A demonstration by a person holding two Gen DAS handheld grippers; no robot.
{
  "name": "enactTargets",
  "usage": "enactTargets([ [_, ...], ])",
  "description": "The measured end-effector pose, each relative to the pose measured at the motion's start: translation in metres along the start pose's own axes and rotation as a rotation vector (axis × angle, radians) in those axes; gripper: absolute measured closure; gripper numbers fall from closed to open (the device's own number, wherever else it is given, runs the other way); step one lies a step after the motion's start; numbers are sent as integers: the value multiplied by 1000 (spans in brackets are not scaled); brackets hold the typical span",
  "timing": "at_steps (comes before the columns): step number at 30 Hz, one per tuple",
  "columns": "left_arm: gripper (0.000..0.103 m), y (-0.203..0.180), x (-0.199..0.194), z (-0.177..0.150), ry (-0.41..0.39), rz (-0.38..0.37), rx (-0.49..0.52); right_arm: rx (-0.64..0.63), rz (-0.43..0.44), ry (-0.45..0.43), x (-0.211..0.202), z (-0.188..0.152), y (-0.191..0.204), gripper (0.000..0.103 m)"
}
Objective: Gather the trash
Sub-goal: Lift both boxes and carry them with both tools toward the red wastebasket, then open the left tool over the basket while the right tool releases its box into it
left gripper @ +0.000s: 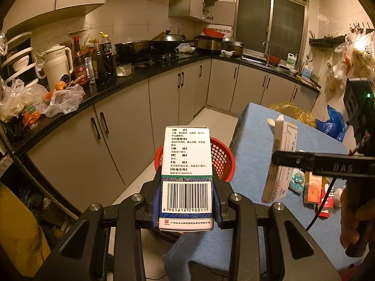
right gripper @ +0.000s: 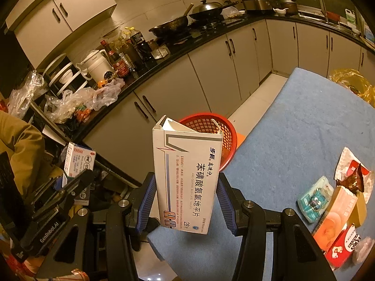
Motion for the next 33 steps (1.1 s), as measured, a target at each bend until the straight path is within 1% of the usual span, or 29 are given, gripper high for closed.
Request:
enactTargets([
  [7,70,16,15,1,18,-10,-29,16,4,-25,2,22,2,48],
  [11,70,28,34,6,30,-64,-70,14,4,-34,12,39,7,48],
  [13,70,34,50,9,48,-109,-82,25,13,-29,20,46,8,47],
  [15,70,35,64,13,59,-129,-78,36,12,-25,29,53,10,47],
  [20,70,41,103,23,85,-172,-72,38,-24,-23,57,72,9,47],
  [23,70,40,127,29,93,-201,-47,57,-49,-18,74,80,7,47],
  [29,70,35,167,32,109,-243,3,92,-92,-17,94,88,-2,47],
  [30,68,33,172,32,111,-252,17,98,-99,-17,97,89,-3,47],
  [31,61,32,176,32,113,-257,29,103,-106,-18,99,90,-5,47],
  [32,58,31,179,32,110,-259,38,108,-109,-16,102,90,-6,47],
  [33,53,32,181,32,106,-261,41,111,-114,-13,104,90,-7,47],
])
Point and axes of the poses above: each gripper's, at about its wrist camera, not at the fingertips, and x roughly the way its jaws point, y to its left, z to its top, the point moved 3 cm from there along x, roughly the way its jaws point, and after that the axes turned 14 degrees about x, right-handed, at the moved point
